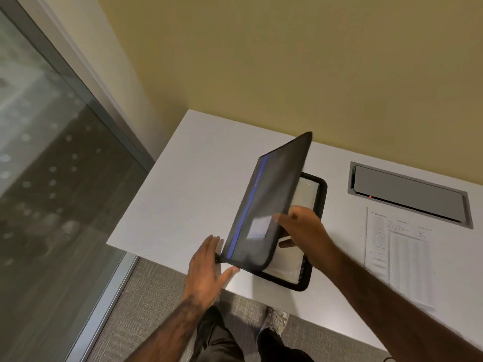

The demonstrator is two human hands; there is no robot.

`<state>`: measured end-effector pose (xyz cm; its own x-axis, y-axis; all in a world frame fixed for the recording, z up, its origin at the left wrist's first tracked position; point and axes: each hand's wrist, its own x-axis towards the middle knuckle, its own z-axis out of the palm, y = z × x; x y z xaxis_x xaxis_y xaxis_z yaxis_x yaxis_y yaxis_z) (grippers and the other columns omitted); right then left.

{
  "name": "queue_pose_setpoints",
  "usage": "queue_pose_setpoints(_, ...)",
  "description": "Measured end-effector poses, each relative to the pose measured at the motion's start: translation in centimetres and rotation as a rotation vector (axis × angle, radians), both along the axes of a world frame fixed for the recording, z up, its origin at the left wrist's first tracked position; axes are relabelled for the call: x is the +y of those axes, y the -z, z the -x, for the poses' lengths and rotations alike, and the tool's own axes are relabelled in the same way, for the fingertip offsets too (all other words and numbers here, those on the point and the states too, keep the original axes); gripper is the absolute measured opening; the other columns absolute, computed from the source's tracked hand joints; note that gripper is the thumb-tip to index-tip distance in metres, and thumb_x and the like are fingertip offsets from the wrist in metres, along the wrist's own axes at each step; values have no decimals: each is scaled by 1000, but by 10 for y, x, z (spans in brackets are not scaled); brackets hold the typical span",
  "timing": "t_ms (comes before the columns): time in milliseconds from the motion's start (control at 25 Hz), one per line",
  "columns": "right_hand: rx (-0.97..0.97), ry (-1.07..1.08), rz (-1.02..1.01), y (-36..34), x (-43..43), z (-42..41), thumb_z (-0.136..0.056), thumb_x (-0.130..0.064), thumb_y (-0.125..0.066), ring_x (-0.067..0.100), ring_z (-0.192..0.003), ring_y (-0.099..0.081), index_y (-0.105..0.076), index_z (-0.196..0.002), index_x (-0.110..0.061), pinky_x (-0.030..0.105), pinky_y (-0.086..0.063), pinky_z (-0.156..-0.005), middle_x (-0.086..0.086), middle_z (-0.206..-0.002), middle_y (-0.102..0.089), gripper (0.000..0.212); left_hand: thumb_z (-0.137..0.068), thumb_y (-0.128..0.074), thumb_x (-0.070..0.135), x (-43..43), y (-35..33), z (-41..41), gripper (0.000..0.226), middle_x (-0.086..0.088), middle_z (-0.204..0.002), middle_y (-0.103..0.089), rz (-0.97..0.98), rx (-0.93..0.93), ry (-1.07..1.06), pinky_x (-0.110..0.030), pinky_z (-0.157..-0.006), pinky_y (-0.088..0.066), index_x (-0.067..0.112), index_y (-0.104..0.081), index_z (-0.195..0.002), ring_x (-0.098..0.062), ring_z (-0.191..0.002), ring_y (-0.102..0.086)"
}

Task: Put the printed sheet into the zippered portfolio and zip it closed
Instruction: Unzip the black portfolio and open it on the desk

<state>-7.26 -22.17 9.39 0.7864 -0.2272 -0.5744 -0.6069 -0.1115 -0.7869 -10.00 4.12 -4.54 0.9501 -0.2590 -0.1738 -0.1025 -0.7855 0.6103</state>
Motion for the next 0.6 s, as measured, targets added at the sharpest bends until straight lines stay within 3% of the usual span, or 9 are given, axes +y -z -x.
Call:
queue_pose_setpoints(80, -82, -93, 136, -12, 29, -20, -93, -36, -63, 22, -72, -76, -63, -91, 2, 38, -65, -65, 16, -86, -74, 37, -79, -50, 78, -5, -8, -6, 91, 10, -159, -33, 82, 59, 5, -37, -107, -48, 32, -25, -154, -11, -135, -48)
queue_pose_setpoints(160, -191, -204, 235, -18, 54, -38, -90, -52, -58, 29, -76, -73, -60, -84, 2, 45, -61, -71, 18, -82, -71, 54, -82, -46, 79, -7, -20, -12, 79, 22, -144, -46, 161, 74, -30, -29, -85, -57, 42, -26, -149, 4, -107, -62)
queue_pose_setpoints(240, -256, -314, 271, -13, 74, -53, -87, -67, -47, 31, -79, -70, -60, -84, -1, 49, -59, -74, 17, -83, -69, 67, -86, -43, 80, -5, -34, -19, 68, 25, -102, -62, 226, 33, -100, -10, -60, -50, 41, -39, -142, 12, -78, -63)
queue_pose_setpoints(280, -260, -358, 278, -6, 81, -58, -86, -72, -41, 30, -80, -68, -60, -85, -4, 49, -59, -74, 15, -84, -68, 70, -87, -43, 79, -3, -40, -21, 67, 23, -79, -60, 281, 15, -142, -6, -51, -43, 35, -47, -137, 9, -70, -63)
queue_pose_setpoints(320, -248, -392, 293, 4, 88, -61, -86, -74, -37, 27, -79, -67, -61, -87, -9, 49, -59, -76, 12, -84, -67, 70, -88, -44, 77, 1, -47, -25, 66, 21, -70, -58, 363, 8, -185, -5, -48, -42, 30, -52, -134, 3, -70, -65)
queue_pose_setpoints(400, -210, -456, 360, 32, 98, -63, -88, -76, -32, 19, -82, -64, -62, -92, -18, 47, -57, -80, 3, -88, -66, 65, -92, -49, 68, 13, -60, -36, 58, 18, -96, -68, 556, 10, -264, -8, -62, -51, 31, -52, -136, -4, -89, -69)
queue_pose_setpoints(480, -156, -536, 450, 64, 100, -59, -91, -74, -30, 15, -94, -63, -61, -104, -25, 41, -56, -86, -2, -104, -65, 60, -92, -54, 62, 27, -72, -50, 54, 17, -124, -63, 644, -11, -346, -12, -74, -55, 37, -49, -139, -2, -109, -65)
queue_pose_setpoints(600, -58, -643, 669, 108, 89, -48, -93, -70, -36, 23, -127, -52, -51, -133, -25, 40, -47, -104, 2, -141, -54, 62, -94, -57, 53, 52, -86, -74, 47, 18, -137, -55, 590, -54, -462, -22, -70, -58, 44, -46, -138, -9, -110, -64)
